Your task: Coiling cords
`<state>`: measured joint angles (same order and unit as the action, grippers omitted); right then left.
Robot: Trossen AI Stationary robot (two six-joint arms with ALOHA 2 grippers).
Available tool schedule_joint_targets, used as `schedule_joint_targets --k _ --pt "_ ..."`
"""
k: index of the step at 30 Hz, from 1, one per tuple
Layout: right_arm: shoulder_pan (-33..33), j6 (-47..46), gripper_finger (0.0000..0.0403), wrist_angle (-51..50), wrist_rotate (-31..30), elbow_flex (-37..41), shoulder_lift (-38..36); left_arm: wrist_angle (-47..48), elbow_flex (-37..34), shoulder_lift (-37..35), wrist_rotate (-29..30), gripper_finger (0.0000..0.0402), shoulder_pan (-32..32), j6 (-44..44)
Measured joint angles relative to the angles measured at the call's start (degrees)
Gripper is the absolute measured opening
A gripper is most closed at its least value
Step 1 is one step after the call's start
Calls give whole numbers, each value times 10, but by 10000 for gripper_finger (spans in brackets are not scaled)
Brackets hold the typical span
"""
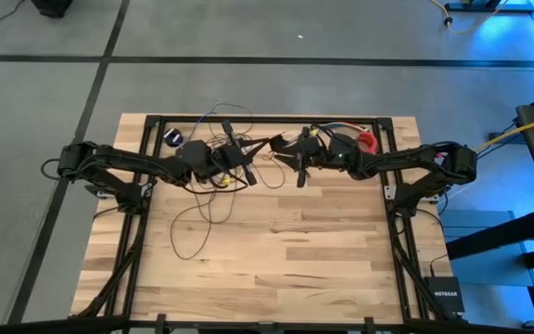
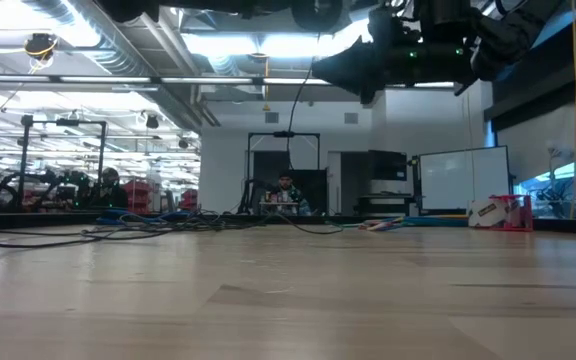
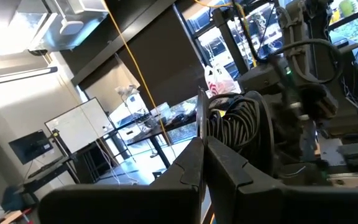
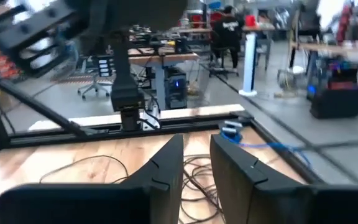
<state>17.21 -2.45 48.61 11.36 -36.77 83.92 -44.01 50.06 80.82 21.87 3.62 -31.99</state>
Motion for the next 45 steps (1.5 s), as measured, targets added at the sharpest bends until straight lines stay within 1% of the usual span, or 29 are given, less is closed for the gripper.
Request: schedule_joint_targets --k 5,9,13,16,20,24,28,29,30,33,36,40,42,45 --pt "-5 -17 102 -6 6 0 4 0 0 0 0 5 0 0" --pt "-5 -22 130 -6 2 -15 34 1 0 0 0 5 0 0" --pt "-5 -9 155 -2 30 -33 60 2 0 0 0 5 0 0" --pt "-5 2 158 -2 32 -36 64 2 0 0 0 5 0 -2" --pt "-6 12 141 8 31 -36 64 2 0 0 0 5 0 -2" --pt "-13 41 98 -2 10 -36 64 2 0 0 0 5 0 -3" --pt "-34 96 30 -13 -56 -36 64 1 0 0 0 5 0 1" --pt "-42 111 16 -12 -73 -36 64 -3 0 0 0 5 0 5" --pt "-50 125 10 -7 -90 -36 64 -6 0 0 0 5 0 13" --pt "-72 143 19 18 -137 -36 64 -20 0 1 0 5 0 32" --pt "-89 164 19 25 -162 -40 64 -23 1 3 0 5 3 48" --pt "-106 193 6 9 -183 -55 64 -24 1 5 0 5 11 62" --pt "-111 205 11 3 -197 -61 64 -25 1 5 0 5 15 69" --pt "-114 222 18 -4 -199 -74 64 -25 1 5 0 5 15 73"
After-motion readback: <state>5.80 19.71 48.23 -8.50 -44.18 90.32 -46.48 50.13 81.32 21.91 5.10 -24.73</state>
